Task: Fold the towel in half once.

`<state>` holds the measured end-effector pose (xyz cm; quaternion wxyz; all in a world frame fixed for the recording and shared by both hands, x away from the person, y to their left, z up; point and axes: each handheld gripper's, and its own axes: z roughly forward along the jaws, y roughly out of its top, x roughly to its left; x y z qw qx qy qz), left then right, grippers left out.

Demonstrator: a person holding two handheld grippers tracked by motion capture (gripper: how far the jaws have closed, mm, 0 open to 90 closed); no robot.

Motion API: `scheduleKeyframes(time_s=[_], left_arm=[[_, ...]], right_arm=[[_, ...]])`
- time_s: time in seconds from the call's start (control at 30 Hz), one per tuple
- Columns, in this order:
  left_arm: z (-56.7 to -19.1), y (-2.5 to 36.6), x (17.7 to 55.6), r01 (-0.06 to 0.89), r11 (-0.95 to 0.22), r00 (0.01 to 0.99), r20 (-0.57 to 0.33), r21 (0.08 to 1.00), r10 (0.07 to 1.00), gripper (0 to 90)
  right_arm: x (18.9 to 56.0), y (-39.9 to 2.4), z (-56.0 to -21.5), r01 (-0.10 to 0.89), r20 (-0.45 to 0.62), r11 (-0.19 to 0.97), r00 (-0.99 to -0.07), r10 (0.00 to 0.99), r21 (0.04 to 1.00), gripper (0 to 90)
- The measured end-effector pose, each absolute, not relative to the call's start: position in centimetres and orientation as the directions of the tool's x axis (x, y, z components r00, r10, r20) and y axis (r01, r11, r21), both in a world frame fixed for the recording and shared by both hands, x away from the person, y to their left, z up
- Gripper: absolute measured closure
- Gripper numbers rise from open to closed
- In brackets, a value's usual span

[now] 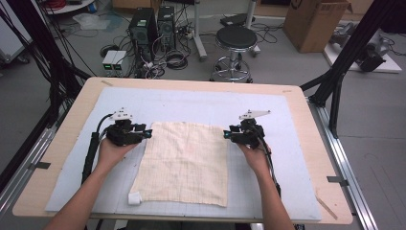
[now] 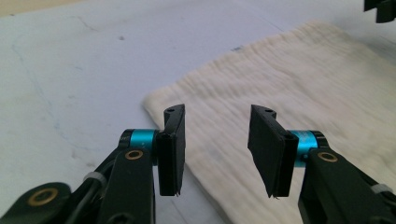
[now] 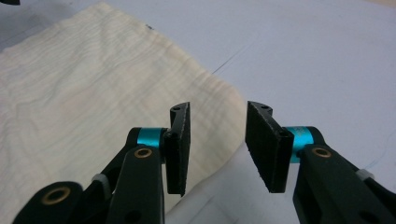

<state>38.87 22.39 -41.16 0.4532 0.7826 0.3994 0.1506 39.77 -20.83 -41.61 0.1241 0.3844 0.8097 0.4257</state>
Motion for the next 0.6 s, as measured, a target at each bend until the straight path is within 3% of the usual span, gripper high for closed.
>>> scheduleKeyframes(time_s=[0.43, 0.6], left_arm=[[-43.8, 21.9, 42.3, 0.609, -0.151, 0.494, -0.223, 0.779, 0.84, 57.0], [-44.6, 21.3, 42.8, 0.626, -0.147, 0.476, -0.226, 0.766, 0.85, 62.2]], right_arm=[[42.7, -20.8, -43.4, 0.583, 0.164, 0.331, -0.637, 0.753, 0.742, 63.5], [43.1, -20.4, -43.9, 0.596, 0.161, 0.357, -0.642, 0.75, 0.719, 66.6]])
